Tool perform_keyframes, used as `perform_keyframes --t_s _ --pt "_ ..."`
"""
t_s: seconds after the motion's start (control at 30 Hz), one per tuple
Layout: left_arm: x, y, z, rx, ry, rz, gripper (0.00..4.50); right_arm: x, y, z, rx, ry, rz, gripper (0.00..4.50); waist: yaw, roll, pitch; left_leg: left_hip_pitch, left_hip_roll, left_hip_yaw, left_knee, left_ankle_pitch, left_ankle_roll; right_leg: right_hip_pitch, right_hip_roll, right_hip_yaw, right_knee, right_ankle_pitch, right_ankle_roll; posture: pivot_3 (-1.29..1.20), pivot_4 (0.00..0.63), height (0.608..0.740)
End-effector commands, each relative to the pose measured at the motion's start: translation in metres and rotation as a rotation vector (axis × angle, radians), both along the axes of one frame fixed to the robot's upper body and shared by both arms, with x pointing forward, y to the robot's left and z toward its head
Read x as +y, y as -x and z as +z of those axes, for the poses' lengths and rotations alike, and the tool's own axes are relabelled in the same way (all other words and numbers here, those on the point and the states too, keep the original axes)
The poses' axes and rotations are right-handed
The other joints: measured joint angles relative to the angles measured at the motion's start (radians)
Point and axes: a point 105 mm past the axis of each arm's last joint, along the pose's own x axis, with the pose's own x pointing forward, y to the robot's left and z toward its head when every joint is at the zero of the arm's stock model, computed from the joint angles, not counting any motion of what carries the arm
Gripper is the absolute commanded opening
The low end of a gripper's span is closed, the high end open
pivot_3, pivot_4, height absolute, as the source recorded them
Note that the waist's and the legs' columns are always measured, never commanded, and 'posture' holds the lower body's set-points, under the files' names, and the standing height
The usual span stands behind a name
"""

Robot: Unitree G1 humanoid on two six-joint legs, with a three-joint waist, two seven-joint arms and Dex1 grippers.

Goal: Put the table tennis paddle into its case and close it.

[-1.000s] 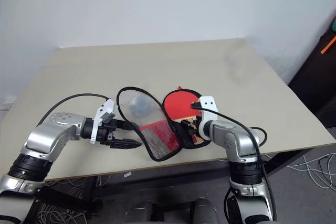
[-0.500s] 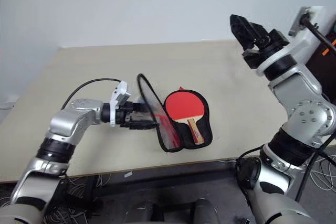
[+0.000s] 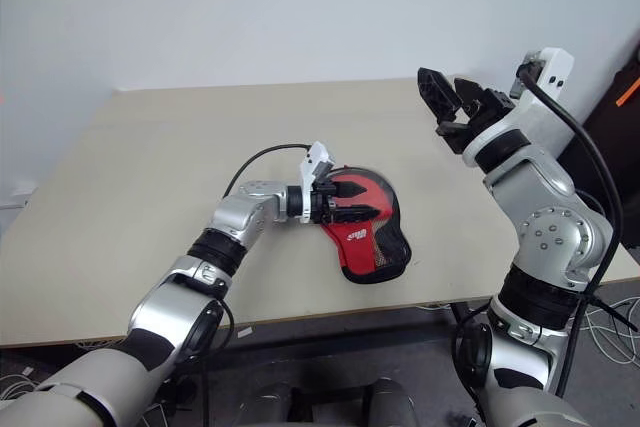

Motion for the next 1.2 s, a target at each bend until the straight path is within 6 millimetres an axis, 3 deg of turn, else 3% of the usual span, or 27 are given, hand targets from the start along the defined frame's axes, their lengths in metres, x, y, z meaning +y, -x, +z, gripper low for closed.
perform_keyframes --t_s 0.03,0.13,0.3,0.5,0.63,0.83,1.2 --pt "0.003 -0.003 0.019 -0.03 0.038 -0.01 4.16 -0.005 0.001 0.005 -0.031 0.01 -0.04 4.19 -0.002 0.0 0.0 0.0 0.0 0.0 0.0 0.0 0.0 0.0 0.0 0.0 0.0 0.0 0.0 0.0 0.0 0.724" --pt "0.019 0.0 0.024 0.01 0.063 -0.013 4.5 -0.003 -0.005 -0.01 0.019 0.029 -0.052 4.24 -0.001 0.0 0.0 0.0 0.0 -0.007 0.0 0.0 0.0 0.0 0.0 0.0 0.0 0.0 -0.001 0.0 0.0 0.724" --pt "0.06 0.012 0.042 0.173 0.172 0.072 4.5 0.002 -0.011 -0.029 0.075 0.055 -0.065 4.24 -0.005 0.0 0.0 0.0 0.0 -0.009 0.001 0.0 0.001 0.0 0.0 0.0 0.001 0.0 -0.001 0.0 0.0 0.724" --pt "0.091 0.034 0.022 0.399 0.139 0.215 4.5 0.005 -0.019 -0.042 0.118 0.069 -0.075 4.24 0.004 0.0 0.0 0.0 0.0 -0.013 0.003 0.0 0.001 0.002 0.0 -0.001 0.001 0.0 0.001 0.0 0.0 0.724" --pt "0.089 0.045 0.01 0.523 0.135 0.253 4.5 0.003 -0.024 -0.046 0.139 0.06 -0.087 4.24 0.004 0.0 0.0 -0.001 -0.001 -0.015 0.005 -0.001 0.001 0.003 -0.001 -0.003 0.001 0.0 0.001 0.0 0.0 0.724" --pt "0.08 0.034 -0.022 0.602 0.076 0.402 4.5 -0.002 -0.026 -0.05 0.16 0.067 -0.117 4.24 0.002 0.0 0.0 -0.001 -0.001 -0.014 0.004 -0.001 0.001 0.003 0.0 -0.002 0.001 0.0 -0.001 0.0 0.0 0.724" --pt "0.04 0.037 -0.031 0.782 0.103 0.344 4.5 -0.008 -0.025 -0.054 0.175 0.075 -0.159 4.24 0.002 0.0 0.0 -0.001 -0.001 -0.014 0.004 -0.001 0.001 0.003 0.0 -0.003 0.001 0.0 0.0 0.0 0.0 0.724"
